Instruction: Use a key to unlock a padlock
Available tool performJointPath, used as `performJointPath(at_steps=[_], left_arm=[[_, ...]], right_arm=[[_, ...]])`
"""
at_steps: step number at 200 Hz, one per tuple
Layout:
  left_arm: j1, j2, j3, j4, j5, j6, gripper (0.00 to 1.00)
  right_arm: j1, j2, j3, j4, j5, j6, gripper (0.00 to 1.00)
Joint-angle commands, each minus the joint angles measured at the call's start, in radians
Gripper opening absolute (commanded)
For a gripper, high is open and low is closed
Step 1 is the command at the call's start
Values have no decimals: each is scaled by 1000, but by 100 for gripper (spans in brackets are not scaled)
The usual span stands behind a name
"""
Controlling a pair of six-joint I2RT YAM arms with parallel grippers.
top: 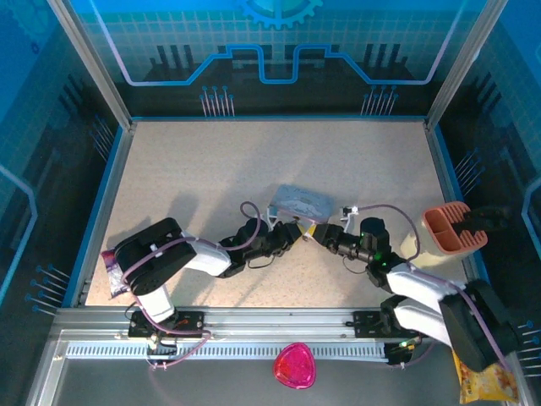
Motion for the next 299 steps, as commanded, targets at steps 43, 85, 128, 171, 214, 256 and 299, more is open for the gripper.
performJointPath(at_steps=[43,85,128,171,214,256,299], left_arm=[[28,-95,24,-209,28,-2,0],[28,-137,41,-286,25,-1,0],[28,-171,41,-306,34,0,0],[28,-195,30,-307,41,2,0],[28,-233,12,-351,40,16,0],[27,-232,26,-361,50,19,0],[19,-235,37,-381,56,26,0]], right_arm=[[185,-231,23,-345,318,-601,33],[407,-281,-35,-221,534,-921,37],[509,-129,-30,-55,560,-1055,36],[571,71,21,47,657,-1139,37],[570,79,22,64,730,-1160,37],[571,113,27,100,731,-1176,35],[572,146,38,117,760,-1190,34]])
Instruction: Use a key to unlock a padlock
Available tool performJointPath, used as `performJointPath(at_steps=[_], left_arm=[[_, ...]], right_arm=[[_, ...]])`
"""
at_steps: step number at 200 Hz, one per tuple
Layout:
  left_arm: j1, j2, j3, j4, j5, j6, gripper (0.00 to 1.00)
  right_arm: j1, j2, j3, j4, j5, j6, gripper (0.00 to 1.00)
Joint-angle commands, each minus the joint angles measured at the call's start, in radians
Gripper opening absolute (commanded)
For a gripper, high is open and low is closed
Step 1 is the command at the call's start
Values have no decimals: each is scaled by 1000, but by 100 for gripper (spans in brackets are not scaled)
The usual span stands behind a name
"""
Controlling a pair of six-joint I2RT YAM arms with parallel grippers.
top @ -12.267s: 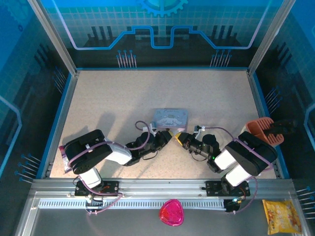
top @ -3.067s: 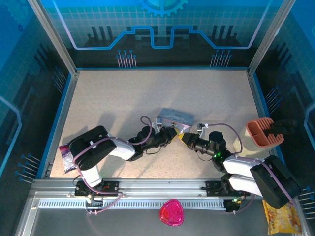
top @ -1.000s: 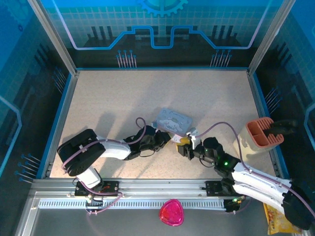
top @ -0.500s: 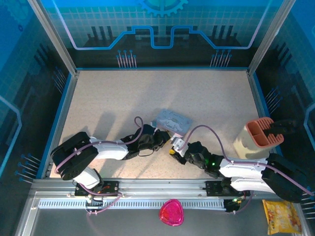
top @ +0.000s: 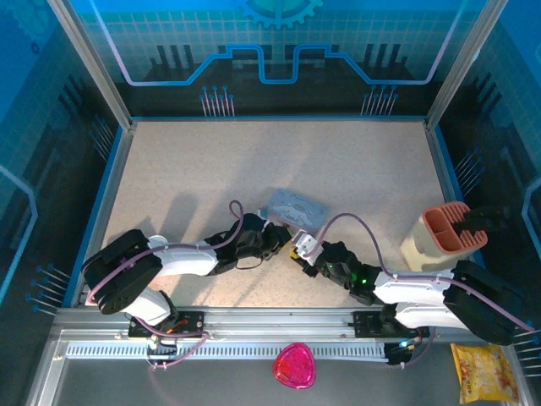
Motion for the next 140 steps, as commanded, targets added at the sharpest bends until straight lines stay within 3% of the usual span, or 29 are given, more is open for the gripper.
performJointPath(at_steps=[1,99,140], left_arm=[[-3,-34,31,9,30,23,0],[-17,-18,53,10,39,24,0],[-22,1,49,21,34,23,0]], right_arm=[[13,19,33,53,45,-26,34],[13,95,42,116,64,7,22],[-8,86,45,127,82,179,8]])
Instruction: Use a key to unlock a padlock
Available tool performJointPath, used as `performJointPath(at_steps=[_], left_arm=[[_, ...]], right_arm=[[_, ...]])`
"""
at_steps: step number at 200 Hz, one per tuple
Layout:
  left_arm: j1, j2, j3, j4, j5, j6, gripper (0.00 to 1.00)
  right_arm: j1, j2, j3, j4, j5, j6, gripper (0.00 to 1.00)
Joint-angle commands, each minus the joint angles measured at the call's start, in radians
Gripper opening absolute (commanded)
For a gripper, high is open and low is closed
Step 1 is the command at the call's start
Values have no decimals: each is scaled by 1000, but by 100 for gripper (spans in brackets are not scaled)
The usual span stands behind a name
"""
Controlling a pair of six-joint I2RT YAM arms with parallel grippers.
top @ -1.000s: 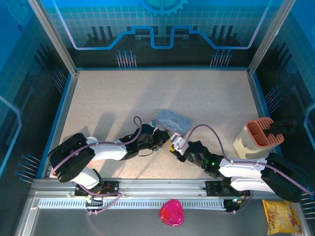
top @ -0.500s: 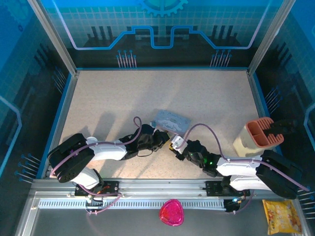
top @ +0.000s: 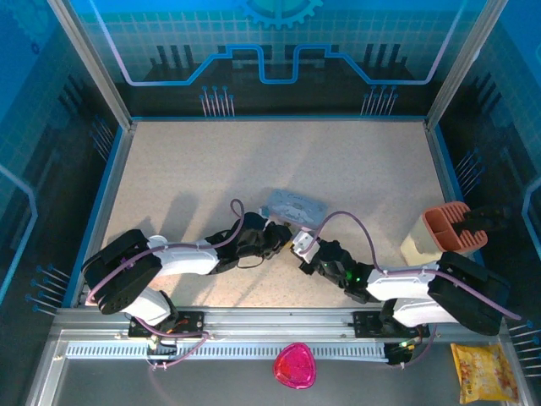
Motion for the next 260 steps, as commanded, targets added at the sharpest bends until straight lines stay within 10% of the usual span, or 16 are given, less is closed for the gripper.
performJointPath(at_steps=[1,43,98,192,260], left_arm=[[-17,1,29,32,35,23,0],[-17,36,21,35,22,48,0],[-15,72,29,21,8,86,0],[103,23,-14,-135,-36,194,48],[217,36,356,-614,-127,679,62]], right_arm=[[-10,-16,21,58,36,148,8],[-63,-51,34,-21,-153,502,1],[-66,-54,49,-131,-145,566,0],[-199,-63,73,-326,-207,593,0],[-228,-19,137,-465,-264,670,16]])
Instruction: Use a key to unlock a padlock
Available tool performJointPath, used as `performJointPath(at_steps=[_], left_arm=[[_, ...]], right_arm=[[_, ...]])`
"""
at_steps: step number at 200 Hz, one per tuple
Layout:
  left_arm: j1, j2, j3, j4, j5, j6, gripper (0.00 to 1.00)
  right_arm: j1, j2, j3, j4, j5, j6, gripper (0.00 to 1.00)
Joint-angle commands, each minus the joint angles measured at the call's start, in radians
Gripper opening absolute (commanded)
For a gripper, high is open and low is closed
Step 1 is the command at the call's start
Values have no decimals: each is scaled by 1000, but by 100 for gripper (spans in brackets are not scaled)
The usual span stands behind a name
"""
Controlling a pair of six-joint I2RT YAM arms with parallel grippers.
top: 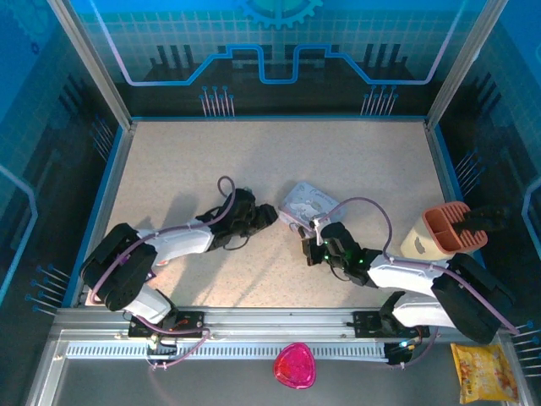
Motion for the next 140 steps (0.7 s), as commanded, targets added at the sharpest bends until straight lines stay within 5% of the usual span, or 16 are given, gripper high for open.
performJointPath(at_steps=[1,67,140], left_arm=[[1,28,168,-204,-47,258,62],[-73,321,615,-521,-106,605,65],[-44,448,625,-514,-144,529,63]], right_arm=[[-14,-1,21,-73,-29,52,16],[-41,-95,-3,-146,-29,135,59],[-227,-113,21,-172,-213,81,68]])
